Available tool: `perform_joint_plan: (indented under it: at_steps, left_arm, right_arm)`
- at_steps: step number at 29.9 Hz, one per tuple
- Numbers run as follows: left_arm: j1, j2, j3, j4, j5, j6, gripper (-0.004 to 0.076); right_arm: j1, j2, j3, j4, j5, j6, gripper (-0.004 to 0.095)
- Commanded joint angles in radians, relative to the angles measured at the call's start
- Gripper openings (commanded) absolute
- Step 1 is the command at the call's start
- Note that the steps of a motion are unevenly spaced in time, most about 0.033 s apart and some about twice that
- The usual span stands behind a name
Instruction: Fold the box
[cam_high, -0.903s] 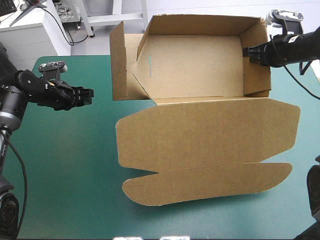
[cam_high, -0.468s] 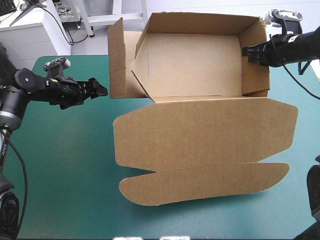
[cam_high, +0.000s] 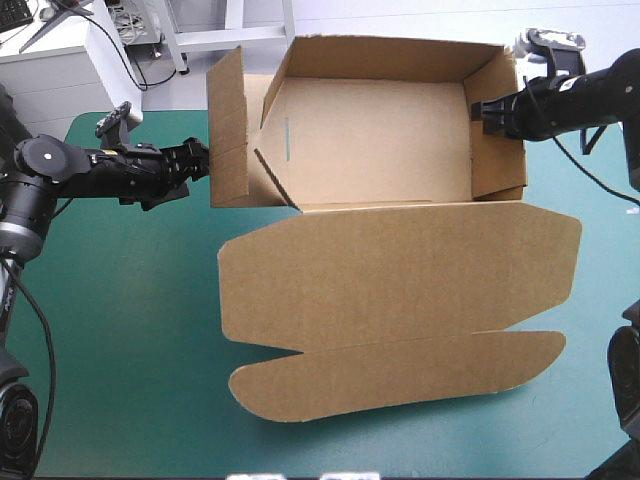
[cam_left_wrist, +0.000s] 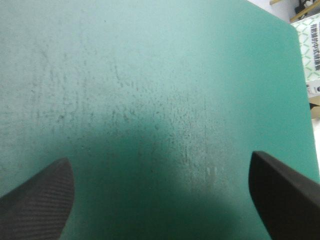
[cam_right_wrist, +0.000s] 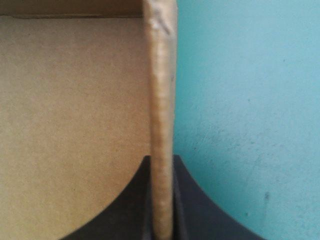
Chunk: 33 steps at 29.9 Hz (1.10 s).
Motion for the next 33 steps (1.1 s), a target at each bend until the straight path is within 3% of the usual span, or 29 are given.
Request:
perform_joint_plan:
  at_steps: [1, 13, 33]
  left_arm:
    - [0.000, -0.036, -0.026, -0.101, -0.015, 0.034, 0.0647]
    - [0.000, -0.036, -0.026, -0.216, 0.123, 0.155, 0.0553]
    - [0.000, -0.038, -0.026, -0.322, 0.240, 0.233, 0.0546]
  right_arm:
    - [0.041, -0.025, 0.024, 0.038, 0.004, -0.015, -0.0017]
    - [0.101, 0.079, 0.042, 0.087, -0.046, 0.007, -0.0017]
    - [0.253, 0.171, 0.039, 0.056, -0.179, 0.077, -0.0016]
